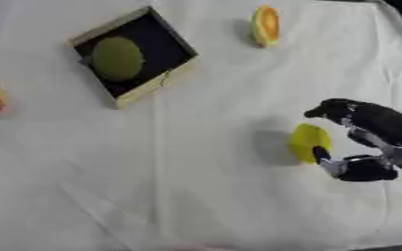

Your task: Pick up objects on the table and place them in the box.

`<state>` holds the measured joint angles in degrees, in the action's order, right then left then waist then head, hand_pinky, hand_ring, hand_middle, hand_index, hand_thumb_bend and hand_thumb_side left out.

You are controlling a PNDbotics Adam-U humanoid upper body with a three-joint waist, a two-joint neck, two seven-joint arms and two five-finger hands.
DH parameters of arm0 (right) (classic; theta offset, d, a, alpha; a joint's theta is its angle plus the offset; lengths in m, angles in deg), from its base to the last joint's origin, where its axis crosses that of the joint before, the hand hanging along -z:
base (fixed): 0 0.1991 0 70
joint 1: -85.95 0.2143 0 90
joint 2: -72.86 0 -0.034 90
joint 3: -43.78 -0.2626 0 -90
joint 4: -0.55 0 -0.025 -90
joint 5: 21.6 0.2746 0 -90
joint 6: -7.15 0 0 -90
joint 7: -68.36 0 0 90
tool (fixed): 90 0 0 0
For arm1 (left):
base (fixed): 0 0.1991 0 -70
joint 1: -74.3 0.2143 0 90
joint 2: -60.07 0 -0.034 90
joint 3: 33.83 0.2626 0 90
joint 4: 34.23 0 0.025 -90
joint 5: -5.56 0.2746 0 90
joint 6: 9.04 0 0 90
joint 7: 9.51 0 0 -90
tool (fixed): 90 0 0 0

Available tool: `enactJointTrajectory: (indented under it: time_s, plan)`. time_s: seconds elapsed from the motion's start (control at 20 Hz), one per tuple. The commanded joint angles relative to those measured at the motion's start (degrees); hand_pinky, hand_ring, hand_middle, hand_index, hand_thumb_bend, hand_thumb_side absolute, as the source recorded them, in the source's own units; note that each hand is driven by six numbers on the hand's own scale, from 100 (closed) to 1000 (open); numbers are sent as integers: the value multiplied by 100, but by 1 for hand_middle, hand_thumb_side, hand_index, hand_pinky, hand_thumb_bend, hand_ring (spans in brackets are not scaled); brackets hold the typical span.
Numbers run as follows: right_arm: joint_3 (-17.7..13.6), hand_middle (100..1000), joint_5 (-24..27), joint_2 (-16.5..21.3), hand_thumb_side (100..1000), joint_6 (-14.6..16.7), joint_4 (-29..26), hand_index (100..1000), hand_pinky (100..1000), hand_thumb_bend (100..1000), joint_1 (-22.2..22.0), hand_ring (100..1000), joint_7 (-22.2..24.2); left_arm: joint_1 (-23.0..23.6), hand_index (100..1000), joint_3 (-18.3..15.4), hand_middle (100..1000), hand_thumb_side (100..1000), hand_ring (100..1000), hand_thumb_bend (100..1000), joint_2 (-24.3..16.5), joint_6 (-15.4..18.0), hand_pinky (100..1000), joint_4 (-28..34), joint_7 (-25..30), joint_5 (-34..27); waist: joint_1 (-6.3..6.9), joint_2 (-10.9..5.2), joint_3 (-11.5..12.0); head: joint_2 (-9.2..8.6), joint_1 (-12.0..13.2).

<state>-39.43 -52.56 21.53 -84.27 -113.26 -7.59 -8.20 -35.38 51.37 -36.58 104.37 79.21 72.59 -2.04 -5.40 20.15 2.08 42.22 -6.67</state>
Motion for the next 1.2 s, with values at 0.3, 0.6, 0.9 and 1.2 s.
enactJointTrajectory:
  time_s: [0.3, 0.6, 0.9, 1.2]
  plan:
    - [-9, 846, -173, 46, 404, -123, 58, 939, 937, 100, 22, 972, 140, -96, 829, 2, 740, 571, 769, 100, -47, 5, 720, 115, 41, -24, 64, 45, -5, -91, -8]
    - [25, 841, -241, -6, 426, -190, 265, 939, 933, 100, 126, 964, 142, -105, 828, 8, 740, 571, 770, 100, -15, 10, 720, 115, 59, -23, 104, 127, 10, -127, -4]
    - [78, 832, -394, -57, 431, -196, 465, 937, 928, 137, 257, 956, 150, -115, 828, 11, 740, 571, 770, 100, 22, 13, 719, 115, 77, -9, 145, 244, 33, -150, -22]
    - [116, 673, -358, -98, 502, -186, 607, 885, 886, 187, 403, 864, 55, -130, 827, 20, 740, 570, 770, 100, 54, 3, 719, 115, 91, -1, 186, 320, 58, -172, -38]
